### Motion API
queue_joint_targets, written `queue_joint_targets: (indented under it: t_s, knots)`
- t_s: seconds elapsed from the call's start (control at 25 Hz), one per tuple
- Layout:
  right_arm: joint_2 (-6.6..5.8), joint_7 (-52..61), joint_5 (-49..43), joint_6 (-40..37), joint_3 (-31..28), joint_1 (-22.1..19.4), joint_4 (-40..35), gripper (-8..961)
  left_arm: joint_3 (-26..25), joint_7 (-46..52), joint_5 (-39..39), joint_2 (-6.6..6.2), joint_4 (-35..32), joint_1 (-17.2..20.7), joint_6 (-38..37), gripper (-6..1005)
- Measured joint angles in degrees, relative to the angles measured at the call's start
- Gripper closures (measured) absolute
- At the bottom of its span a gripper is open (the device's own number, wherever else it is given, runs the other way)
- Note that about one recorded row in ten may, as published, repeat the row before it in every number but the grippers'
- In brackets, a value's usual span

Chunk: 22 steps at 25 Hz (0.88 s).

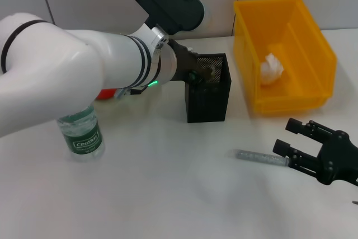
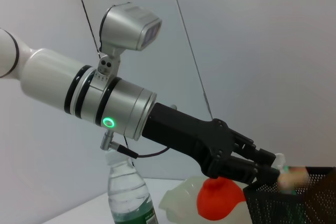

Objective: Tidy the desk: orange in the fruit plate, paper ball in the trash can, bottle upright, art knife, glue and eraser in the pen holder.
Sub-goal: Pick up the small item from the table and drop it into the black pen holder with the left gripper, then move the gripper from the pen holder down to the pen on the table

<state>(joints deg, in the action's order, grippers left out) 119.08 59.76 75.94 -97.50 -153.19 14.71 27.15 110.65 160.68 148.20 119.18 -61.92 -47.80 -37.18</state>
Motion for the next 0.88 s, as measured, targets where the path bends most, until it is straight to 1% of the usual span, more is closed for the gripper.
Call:
queue_joint_targets:
  t_s: [0.16,0.4,0.48,0.6,0.72,0.8,0.88]
  knots:
    - [0.01,0.0,0.0,-0.1,0.0,0.1,0.0,262,0.0,0.2,0.0,0.0,0.1,0.0,0.5,667]
    - [0.01,0.0,0.0,-0.1,0.2,0.0,0.0,262,-0.2,0.0,-1.3,0.0,-1.3,0.1,1.3,435]
    - [0.01,0.0,0.0,-0.2,0.2,-0.1,0.0,262,-0.5,-0.2,-2.1,-0.02,-3.0,0.6,1.8,342]
    - [0.02,-0.1,-0.2,-0.1,0.3,-0.2,-0.1,262,-0.5,-1.9,-2.4,-0.12,-7.6,2.7,2.7,203]
    - [0.01,-0.4,-0.3,0.0,0.4,-0.1,-0.7,262,-0.1,-6.3,-3.2,-0.11,-14.1,6.5,3.6,201]
    - [0.01,-0.4,-0.4,0.2,0.4,0.0,-1.0,262,-0.1,-8.2,-4.5,-0.19,-16.5,7.8,3.5,199]
    - [0.01,-0.4,-0.4,0.6,0.4,0.1,-1.1,262,-1.1,-10.8,-7.5,-0.37,-18.6,8.9,2.8,198]
